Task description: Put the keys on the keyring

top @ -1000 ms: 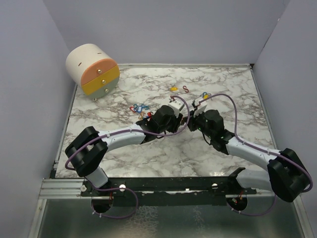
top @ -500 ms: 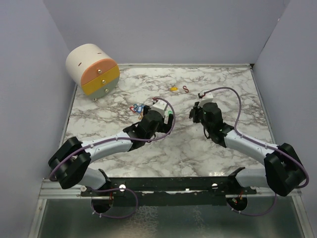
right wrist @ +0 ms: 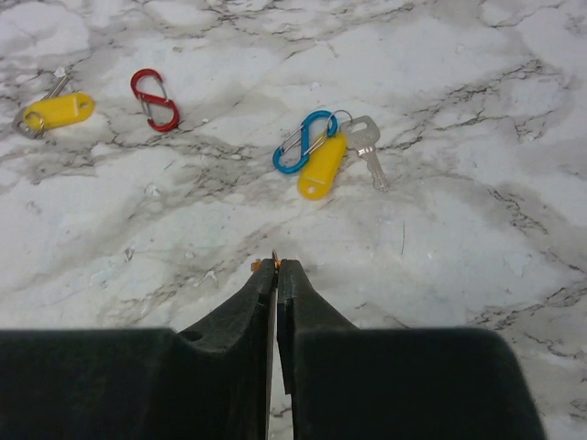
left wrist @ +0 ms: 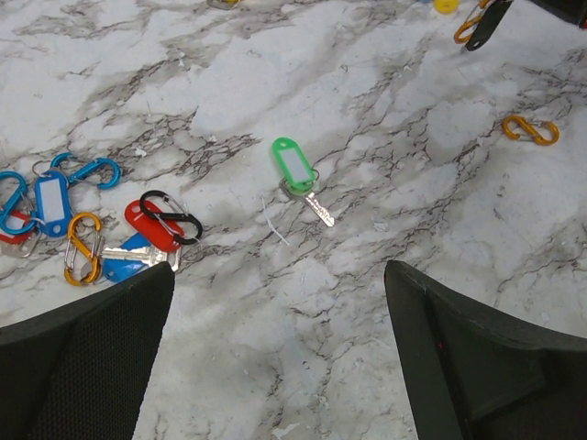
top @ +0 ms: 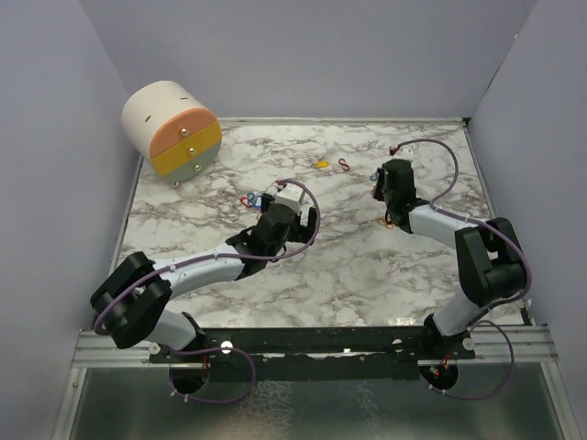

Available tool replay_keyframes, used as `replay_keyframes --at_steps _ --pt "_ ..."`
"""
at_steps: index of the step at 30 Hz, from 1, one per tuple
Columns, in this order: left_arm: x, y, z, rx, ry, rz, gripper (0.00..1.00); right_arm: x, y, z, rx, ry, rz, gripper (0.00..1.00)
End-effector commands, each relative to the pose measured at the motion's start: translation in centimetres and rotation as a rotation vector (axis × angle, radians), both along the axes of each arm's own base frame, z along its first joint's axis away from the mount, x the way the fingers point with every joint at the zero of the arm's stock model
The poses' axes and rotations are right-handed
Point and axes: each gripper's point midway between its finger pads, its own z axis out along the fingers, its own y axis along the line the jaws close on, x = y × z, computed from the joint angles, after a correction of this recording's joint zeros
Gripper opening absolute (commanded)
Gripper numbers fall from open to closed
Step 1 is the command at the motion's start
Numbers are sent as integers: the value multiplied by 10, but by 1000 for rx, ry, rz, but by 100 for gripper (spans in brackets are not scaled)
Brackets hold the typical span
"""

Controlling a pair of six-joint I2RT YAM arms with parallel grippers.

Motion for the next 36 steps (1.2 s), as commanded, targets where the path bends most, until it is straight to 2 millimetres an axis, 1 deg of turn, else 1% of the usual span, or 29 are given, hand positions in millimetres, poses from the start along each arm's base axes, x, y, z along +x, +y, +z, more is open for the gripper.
replay_keyframes --at_steps 1,2,3,5,8,10,13,15,18,21,24,26,28,30,32,33,34,36 --pt "5 -10 -6 -27 16 -14 99 30 -20 10 36 -37 -97 15" --pt "5 -11 -6 -28 17 -16 99 32 -24 10 38 -37 -107 20" --pt "5 -12 -6 -32 16 -18 99 34 -28 12 38 -45 -123 27" --pt "6 -12 -5 -35 13 -16 99 34 -32 17 42 -69 -138 36" --pt "7 -12 -6 -34 13 -15 99 31 -29 22 53 -73 -115 37" --pt "8 -14 -8 -33 17 -13 99 25 -25 21 65 -59 -91 37" --pt "12 -19 -12 -29 28 -21 97 11 -16 21 83 -37 -28 37" --pt "15 -24 -16 -20 40 -29 96 -1 -14 22 94 -15 -2 37" --pt "20 -30 -23 -12 55 -28 96 -19 -13 16 99 45 19 37" --pt "25 -36 -29 4 69 -27 96 -36 -17 5 93 126 1 37" --pt "28 -44 -34 11 85 -37 96 -47 -20 -8 77 210 -14 37" --pt "30 -48 -36 6 95 -47 96 -51 -24 -14 50 257 -27 41" --pt "30 -52 -37 -2 102 -55 96 -54 -26 -19 35 290 -28 50" --pt "29 -55 -38 -6 108 -64 96 -59 -26 -25 30 324 -23 50" --pt "29 -56 -38 -10 110 -69 96 -63 -29 -27 26 328 -36 51" --pt "28 -56 -38 -10 113 -72 96 -65 -30 -27 24 322 -37 53" --pt "27 -56 -39 -11 115 -75 96 -66 -30 -27 23 315 -34 59" --pt "26 -57 -40 -13 118 -82 96 -68 -30 -29 24 324 -28 62"
